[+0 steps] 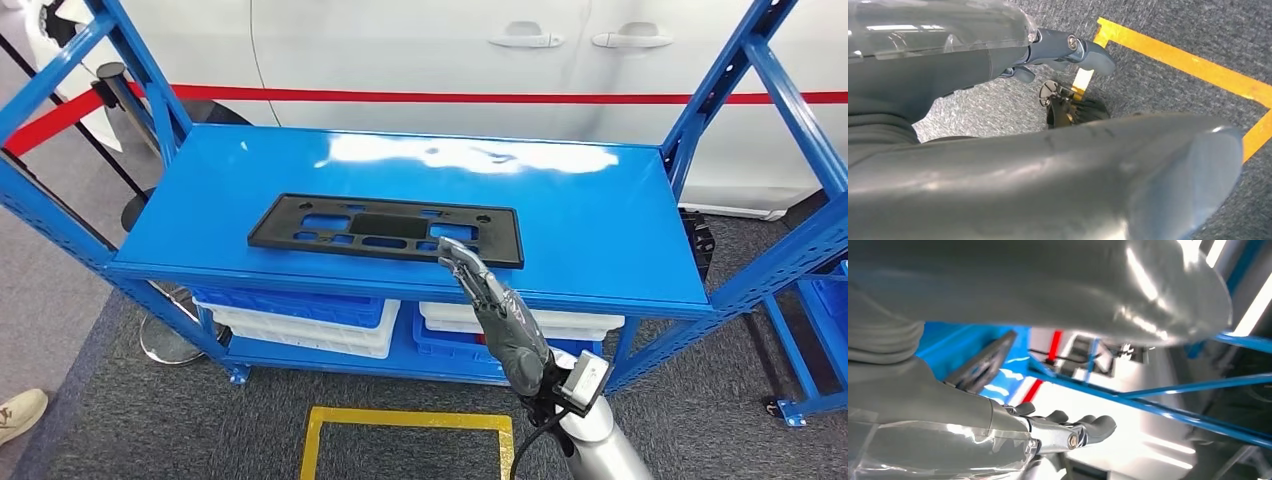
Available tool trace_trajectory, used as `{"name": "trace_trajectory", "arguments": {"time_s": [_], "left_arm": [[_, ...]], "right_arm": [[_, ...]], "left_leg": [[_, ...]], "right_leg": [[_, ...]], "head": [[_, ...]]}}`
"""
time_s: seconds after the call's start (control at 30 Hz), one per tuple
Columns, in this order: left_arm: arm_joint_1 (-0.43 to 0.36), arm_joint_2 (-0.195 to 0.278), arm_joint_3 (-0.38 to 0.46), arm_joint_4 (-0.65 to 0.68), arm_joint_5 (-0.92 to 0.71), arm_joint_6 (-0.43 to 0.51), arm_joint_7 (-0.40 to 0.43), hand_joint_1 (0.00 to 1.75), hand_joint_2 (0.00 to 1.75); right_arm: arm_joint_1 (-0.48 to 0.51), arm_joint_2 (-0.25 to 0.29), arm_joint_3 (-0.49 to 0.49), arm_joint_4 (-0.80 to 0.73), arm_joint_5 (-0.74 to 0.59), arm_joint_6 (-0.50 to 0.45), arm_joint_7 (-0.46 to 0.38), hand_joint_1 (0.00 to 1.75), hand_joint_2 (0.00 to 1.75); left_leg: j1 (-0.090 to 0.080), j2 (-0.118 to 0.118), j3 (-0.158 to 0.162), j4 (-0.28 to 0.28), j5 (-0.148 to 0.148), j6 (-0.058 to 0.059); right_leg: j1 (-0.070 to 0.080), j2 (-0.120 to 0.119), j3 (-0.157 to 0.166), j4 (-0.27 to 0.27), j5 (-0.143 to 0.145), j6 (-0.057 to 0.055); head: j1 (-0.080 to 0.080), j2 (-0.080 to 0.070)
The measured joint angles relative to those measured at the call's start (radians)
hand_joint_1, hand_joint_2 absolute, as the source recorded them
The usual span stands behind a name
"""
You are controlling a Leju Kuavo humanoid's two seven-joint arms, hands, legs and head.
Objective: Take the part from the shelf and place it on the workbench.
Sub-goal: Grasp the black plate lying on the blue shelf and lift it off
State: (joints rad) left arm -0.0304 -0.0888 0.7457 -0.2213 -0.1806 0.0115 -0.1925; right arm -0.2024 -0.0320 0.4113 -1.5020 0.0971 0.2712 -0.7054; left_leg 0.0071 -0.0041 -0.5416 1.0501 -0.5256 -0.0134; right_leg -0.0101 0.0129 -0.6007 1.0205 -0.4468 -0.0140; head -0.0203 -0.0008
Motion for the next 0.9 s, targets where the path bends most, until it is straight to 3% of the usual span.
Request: {"name": "trace_trajectory", "arguments": {"time_s": [0.1, 0.13, 0.17, 0.2, 0.27, 0.33, 0.37, 0.43, 0.5, 0.57, 0.63, 0.67, 0.7, 0.77, 0.8, 0.83, 0.9], "left_arm": [[0.000, 0.000, 0.002, 0.000, -0.002, 0.000, -0.002, 0.00, 0.00], [0.001, 0.000, 0.002, 0.000, -0.003, -0.001, -0.002, 0.00, 0.00], [0.002, 0.000, 0.002, 0.000, -0.004, -0.001, -0.002, 0.00, 0.00], [0.003, 0.000, 0.002, 0.000, -0.004, -0.001, -0.002, 0.00, 0.00], [0.004, 0.000, 0.003, 0.000, -0.005, -0.001, -0.002, 0.00, 0.00], [0.005, 0.001, 0.006, 0.000, -0.006, -0.001, -0.002, 0.00, 0.00], [0.005, 0.002, 0.008, 0.000, -0.007, -0.001, -0.003, 0.00, 0.00], [0.001, 0.001, 0.009, 0.000, -0.009, -0.001, -0.005, 0.00, 0.00], [0.001, 0.001, 0.011, 0.000, -0.010, -0.001, -0.006, 0.00, 0.00], [0.002, 0.001, 0.015, 0.000, -0.011, -0.001, -0.007, 0.00, 0.00], [0.003, 0.001, 0.019, 0.000, -0.012, -0.001, -0.008, 0.00, 0.00], [0.004, 0.001, 0.020, 0.000, -0.012, 0.000, -0.008, 0.00, 0.00], [0.004, 0.001, 0.020, 0.000, -0.012, 0.000, -0.008, 0.00, 0.00], [0.005, 0.001, 0.023, 0.000, -0.012, 0.000, -0.009, 0.00, 0.00], [0.005, 0.001, 0.024, 0.000, -0.012, 0.000, -0.009, 0.00, 0.00], [0.005, 0.001, 0.025, 0.000, -0.012, 0.000, -0.009, 0.00, 0.00], [0.003, 0.001, 0.026, 0.000, -0.012, 0.000, -0.010, 0.00, 0.00]], "right_arm": [[-0.005, 0.000, 0.000, -0.005, -0.011, 0.016, 0.001, 0.00, 0.00], [-0.005, 0.000, 0.000, -0.005, -0.012, 0.018, 0.001, 0.00, 0.00], [-0.005, 0.000, 0.000, -0.005, -0.012, 0.019, 0.002, 0.00, 0.00], [-0.006, 0.000, 0.000, -0.005, -0.012, 0.019, 0.002, 0.00, 0.00], [-0.009, 0.000, 0.000, -0.005, -0.013, 0.019, 0.002, 0.00, 0.00], [-0.013, 0.000, 0.000, -0.005, -0.013, 0.019, 0.002, 0.00, 0.00], [-0.014, 0.000, 0.000, -0.004, -0.011, 0.019, 0.002, 0.00, 0.00], [-0.015, 0.000, 0.000, -0.004, 0.001, 0.017, 0.002, 0.00, 0.00], [-0.016, 0.000, 0.001, -0.002, 0.012, 0.015, 0.001, 0.00, 0.00], [-0.018, 0.000, 0.003, 0.001, 0.017, 0.012, 0.001, 0.00, 0.00], [-0.016, 0.000, 0.006, 0.006, 0.018, 0.006, 0.002, 0.00, 0.00], [-0.014, 0.000, 0.008, 0.009, 0.018, 0.003, 0.002, 0.00, 0.00], [-0.013, 0.000, 0.009, 0.013, 0.018, 0.001, 0.002, 0.00, 0.00], [-0.012, 0.000, 0.011, 0.019, 0.019, 0.000, 0.002, 0.00, 0.00], [-0.013, 0.000, 0.012, 0.021, 0.019, 0.000, 0.002, 0.00, 0.00], [-0.014, 0.000, 0.013, 0.024, 0.021, 0.000, 0.002, 0.00, 0.00], [-0.017, 0.001, 0.019, 0.030, 0.026, 0.000, 0.002, 0.00, 0.00]], "left_leg": [[0.003, 0.000, -0.096, 0.184, -0.074, -0.008], [0.004, 0.000, -0.128, 0.232, -0.080, -0.010], [0.004, 0.000, -0.144, 0.246, -0.067, -0.011], [0.005, -0.002, -0.142, 0.221, -0.034, -0.011], [0.006, -0.025, -0.099, 0.100, 0.050, -0.007], [0.007, -0.057, -0.062, 0.004, 0.084, 0.000], [0.006, -0.067, -0.055, -0.013, 0.081, 0.004], [0.005, -0.057, -0.049, -0.026, 0.076, 0.013], [0.009, -0.047, -0.036, -0.039, 0.076, 0.025], [0.010, -0.037, -0.023, -0.046, 0.073, 0.035], [0.008, -0.027, -0.016, -0.045, 0.066, 0.040], [0.007, -0.024, -0.011, -0.045, 0.061, 0.041], [0.007, -0.021, -0.005, -0.045, 0.056, 0.040], [0.006, -0.019, 0.009, -0.043, 0.043, 0.035], [0.004, -0.018, 0.014, -0.041, 0.036, 0.031], [0.003, -0.018, 0.017, -0.040, 0.031, 0.025], [0.001, -0.017, 0.018, -0.041, 0.024, 0.015]], "right_leg": [[0.000, 0.008, 0.012, -0.002, -0.008, -0.011], [0.001, 0.014, 0.016, -0.002, -0.012, -0.012], [0.001, 0.022, 0.020, -0.001, -0.015, -0.012], [0.001, 0.031, 0.026, 0.000, -0.020, -0.011], [0.001, 0.050, 0.038, 0.002, -0.029, -0.007], [0.000, 0.067, 0.038, 0.005, -0.034, 0.001], [-0.002, 0.074, 0.035, 0.005, -0.035, 0.006], [-0.004, 0.085, 0.032, 0.001, -0.035, 0.019], [-0.003, 0.064, 0.029, 0.022, -0.050, 0.029], [-0.003, 0.021, -0.020, 0.120, -0.092, 0.036], [-0.004, 0.000, -0.098, 0.244, -0.126, 0.041], [-0.005, -0.003, -0.121, 0.269, -0.119, 0.043], [-0.005, -0.004, -0.125, 0.259, -0.094, 0.043], [-0.005, -0.007, -0.083, 0.146, -0.015, 0.038], [-0.002, -0.008, -0.056, 0.085, 0.011, 0.034], [0.001, -0.009, -0.036, 0.042, 0.023, 0.029], [0.006, -0.007, -0.023, 0.014, 0.015, 0.020]], "head": [[-0.001, 0.000], [-0.001, 0.000], [-0.001, 0.000], [-0.001, 0.000], [0.000, 0.000], [0.000, 0.000], [0.000, 0.000], [0.000, 0.000], [0.002, 0.000], [0.005, 0.000], [0.007, 0.000], [0.007, 0.000], [0.007, 0.000], [0.007, 0.000], [0.007, 0.000], [0.007, 0.000], [0.006, 0.000]]}}
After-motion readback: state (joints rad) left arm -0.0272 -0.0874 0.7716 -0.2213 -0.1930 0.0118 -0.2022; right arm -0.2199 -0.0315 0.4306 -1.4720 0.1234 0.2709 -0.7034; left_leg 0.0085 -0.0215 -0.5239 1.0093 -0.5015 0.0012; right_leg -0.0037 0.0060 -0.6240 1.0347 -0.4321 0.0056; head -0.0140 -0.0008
